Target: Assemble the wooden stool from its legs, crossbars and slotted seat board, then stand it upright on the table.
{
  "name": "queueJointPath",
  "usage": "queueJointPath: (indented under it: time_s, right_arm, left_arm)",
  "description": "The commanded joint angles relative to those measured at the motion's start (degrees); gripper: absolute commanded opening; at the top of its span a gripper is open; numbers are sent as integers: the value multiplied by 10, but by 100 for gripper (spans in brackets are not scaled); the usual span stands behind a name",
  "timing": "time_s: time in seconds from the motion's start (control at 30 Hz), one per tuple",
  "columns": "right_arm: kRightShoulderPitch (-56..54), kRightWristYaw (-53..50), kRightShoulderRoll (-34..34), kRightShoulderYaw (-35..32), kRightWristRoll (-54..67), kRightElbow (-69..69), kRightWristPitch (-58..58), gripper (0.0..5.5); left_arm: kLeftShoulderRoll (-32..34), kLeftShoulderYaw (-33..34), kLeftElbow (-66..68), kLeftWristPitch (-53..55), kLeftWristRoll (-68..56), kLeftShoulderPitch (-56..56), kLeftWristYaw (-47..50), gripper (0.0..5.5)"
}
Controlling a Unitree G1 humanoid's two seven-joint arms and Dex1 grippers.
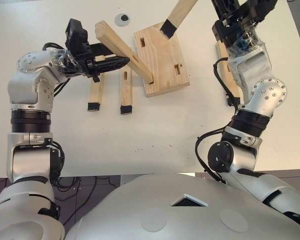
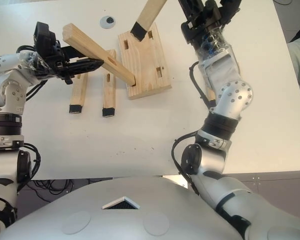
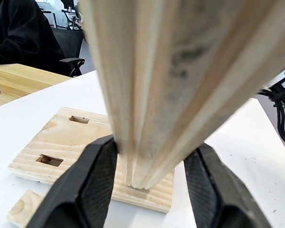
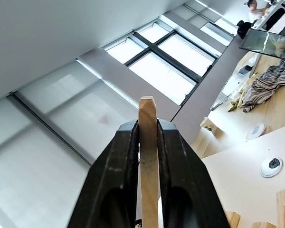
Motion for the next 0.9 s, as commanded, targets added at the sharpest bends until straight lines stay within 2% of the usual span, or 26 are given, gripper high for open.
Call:
queueJointPath:
  time_s: [0.03,0.23,0.37,0.67,0.77,0.9]
  right_arm:
    - [16,51,23,70,-59,16,-60,40]
    - [3,118,42,149,-159,109,-181,40]
    - [10,144,50,178,-196,148,-227,40]
    - [2,152,63,195,-210,182,-259,40]
    - [5,147,43,194,-201,150,-239,40]
    - [-1,127,-1,155,-179,110,-205,40]
  left_arm:
    - [10,-35,47,88,12,2,-41,203]
    - [10,-54,104,89,35,-22,-81,203]
    - [3,-64,132,94,43,-31,-101,203]
    - [-25,-56,175,140,21,-36,-113,203]
    - [-34,-44,173,120,20,-18,-94,203]
    - [-50,-11,105,54,16,-1,-44,203]
